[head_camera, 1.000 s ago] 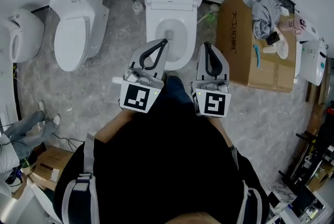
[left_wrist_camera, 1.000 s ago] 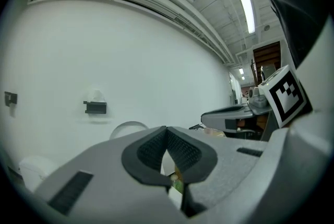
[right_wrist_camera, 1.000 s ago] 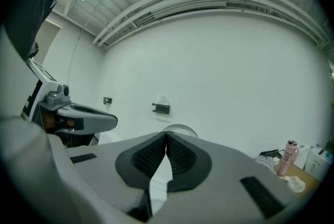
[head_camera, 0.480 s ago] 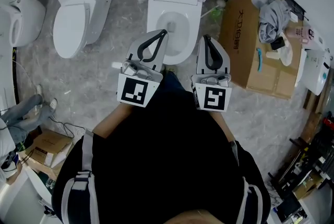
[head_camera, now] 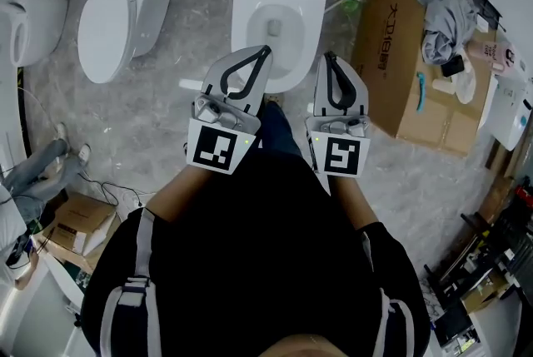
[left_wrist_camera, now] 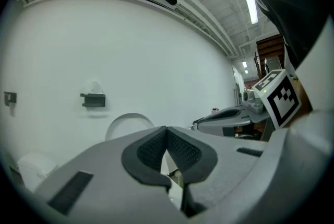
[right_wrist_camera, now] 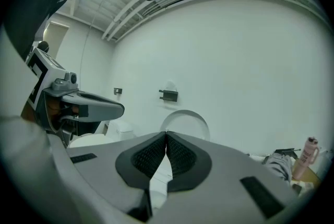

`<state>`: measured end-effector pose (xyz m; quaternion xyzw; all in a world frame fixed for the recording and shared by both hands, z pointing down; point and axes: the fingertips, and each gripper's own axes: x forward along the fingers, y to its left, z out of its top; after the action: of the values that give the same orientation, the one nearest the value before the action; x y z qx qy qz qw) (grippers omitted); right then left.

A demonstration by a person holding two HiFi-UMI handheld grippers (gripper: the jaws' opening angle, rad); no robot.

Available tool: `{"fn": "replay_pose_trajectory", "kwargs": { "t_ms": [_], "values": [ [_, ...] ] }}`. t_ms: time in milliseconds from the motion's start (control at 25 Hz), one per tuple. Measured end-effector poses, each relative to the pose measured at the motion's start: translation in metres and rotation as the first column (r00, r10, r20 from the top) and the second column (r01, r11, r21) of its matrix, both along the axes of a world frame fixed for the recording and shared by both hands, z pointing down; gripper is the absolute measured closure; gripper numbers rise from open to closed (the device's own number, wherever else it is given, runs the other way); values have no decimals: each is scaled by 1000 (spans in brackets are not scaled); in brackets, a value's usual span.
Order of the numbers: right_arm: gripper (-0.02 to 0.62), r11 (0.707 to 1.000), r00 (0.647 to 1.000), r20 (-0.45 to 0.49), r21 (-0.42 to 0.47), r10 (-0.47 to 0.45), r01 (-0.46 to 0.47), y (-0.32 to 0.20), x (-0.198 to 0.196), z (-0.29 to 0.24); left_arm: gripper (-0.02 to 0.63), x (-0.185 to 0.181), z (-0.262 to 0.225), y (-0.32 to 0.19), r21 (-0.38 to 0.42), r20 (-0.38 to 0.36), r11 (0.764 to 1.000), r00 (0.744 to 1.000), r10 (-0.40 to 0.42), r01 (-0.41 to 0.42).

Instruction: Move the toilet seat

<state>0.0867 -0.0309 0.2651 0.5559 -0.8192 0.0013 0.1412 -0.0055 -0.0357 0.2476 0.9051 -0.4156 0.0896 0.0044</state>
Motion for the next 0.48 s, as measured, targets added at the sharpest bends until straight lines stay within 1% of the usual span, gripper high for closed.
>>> {"fn": "replay_pose_trajectory", "kwargs": {
  "t_ms": [80, 120, 160, 280, 360, 400, 480],
  "values": [
    [574, 1000, 1000, -10, -13, -13, 12, -1, 0, 11, 600, -2, 20, 2, -72, -5, 997, 1000, -11, 10],
    [574, 1000, 1000, -10, -20, -16, 16, -2, 0, 17, 600, -2, 29, 3, -95, -5, 995, 1000, -15, 15],
    [574, 999, 1000, -10, -30, -19, 19, -2, 1, 23, 600, -2, 34, 3, -100, -6, 995, 1000, -15, 14],
    [574, 999, 999, -18, -41, -32, 32, -4, 2, 39, 600, -1, 43, 1, -47, -5, 999, 1000, 9, -9],
    [574, 999, 998, -29, -28, -46, 46, -7, -1, 50, 600, 0, 46, -3, 17, 8, 999, 999, 33, -33],
    [574, 998, 998, -35, -27, -53, 52, -8, -1, 56, 600, 0, 50, -4, 32, 11, 999, 999, 38, -38],
    [574, 998, 997, -37, -36, -62, 60, -8, -2, 70, 600, -2, 63, -4, 22, 11, 999, 999, 37, -37]
  ]
}}
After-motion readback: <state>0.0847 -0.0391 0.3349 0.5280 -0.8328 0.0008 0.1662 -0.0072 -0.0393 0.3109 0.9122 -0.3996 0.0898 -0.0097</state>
